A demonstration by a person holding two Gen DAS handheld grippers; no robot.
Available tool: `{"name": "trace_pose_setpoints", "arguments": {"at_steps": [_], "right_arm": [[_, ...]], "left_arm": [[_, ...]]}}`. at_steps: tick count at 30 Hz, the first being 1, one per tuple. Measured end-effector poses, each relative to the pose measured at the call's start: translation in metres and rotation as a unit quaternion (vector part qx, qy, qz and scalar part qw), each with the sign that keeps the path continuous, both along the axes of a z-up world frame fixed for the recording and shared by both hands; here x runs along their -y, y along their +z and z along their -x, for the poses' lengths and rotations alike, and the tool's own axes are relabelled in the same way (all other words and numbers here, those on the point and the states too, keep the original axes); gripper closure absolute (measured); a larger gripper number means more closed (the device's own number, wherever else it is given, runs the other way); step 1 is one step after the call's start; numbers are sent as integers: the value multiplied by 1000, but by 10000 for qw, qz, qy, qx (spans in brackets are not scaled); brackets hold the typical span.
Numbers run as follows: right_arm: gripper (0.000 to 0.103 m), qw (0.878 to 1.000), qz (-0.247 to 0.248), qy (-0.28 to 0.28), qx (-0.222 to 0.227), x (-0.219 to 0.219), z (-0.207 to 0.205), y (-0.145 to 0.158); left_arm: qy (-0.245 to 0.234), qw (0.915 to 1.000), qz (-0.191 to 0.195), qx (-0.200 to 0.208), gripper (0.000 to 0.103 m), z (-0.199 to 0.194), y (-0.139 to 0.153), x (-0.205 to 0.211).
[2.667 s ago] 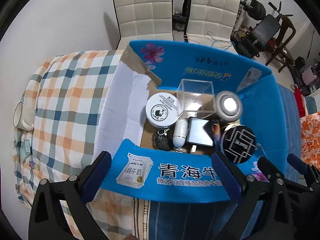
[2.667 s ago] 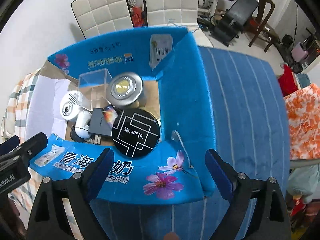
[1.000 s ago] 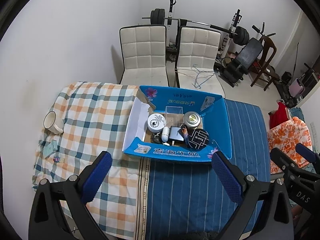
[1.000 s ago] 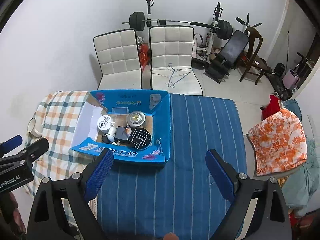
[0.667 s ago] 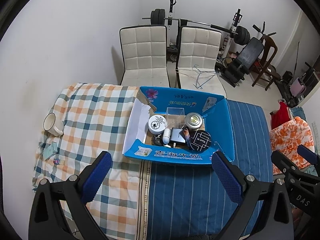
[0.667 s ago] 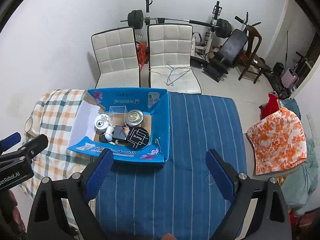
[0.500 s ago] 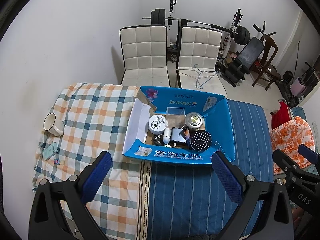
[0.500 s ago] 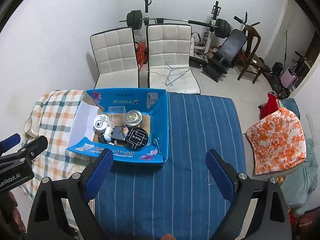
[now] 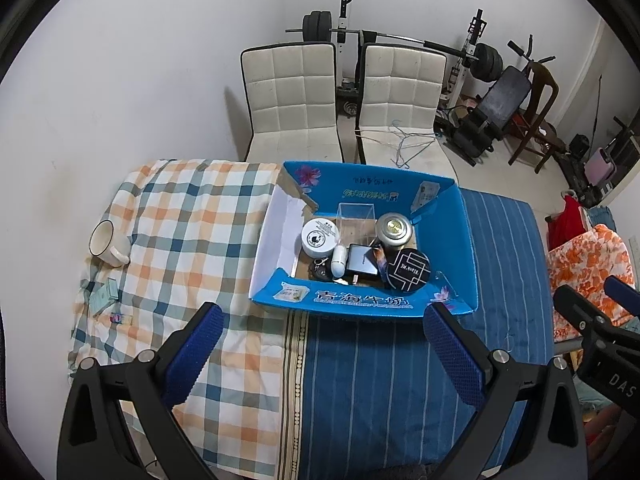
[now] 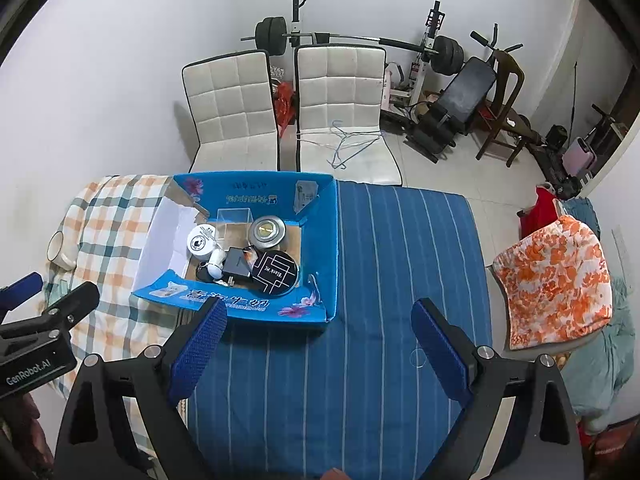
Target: Organize rigid objects
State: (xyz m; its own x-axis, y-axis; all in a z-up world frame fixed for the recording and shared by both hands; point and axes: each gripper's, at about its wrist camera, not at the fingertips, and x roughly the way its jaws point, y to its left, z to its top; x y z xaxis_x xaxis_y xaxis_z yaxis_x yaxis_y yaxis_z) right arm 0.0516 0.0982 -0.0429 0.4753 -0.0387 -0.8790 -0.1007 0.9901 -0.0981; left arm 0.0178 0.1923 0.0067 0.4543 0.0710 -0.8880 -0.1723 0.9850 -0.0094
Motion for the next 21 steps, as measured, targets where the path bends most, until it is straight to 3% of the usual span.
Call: {"name": "trace_pose_setpoints", "arguments": {"at_steps": [21], "right_arm": [[7,9997,-41,-236,90,3,6,-3]], "left_arm": [[7,9999,-116,102,0,3,3,-1]]}}
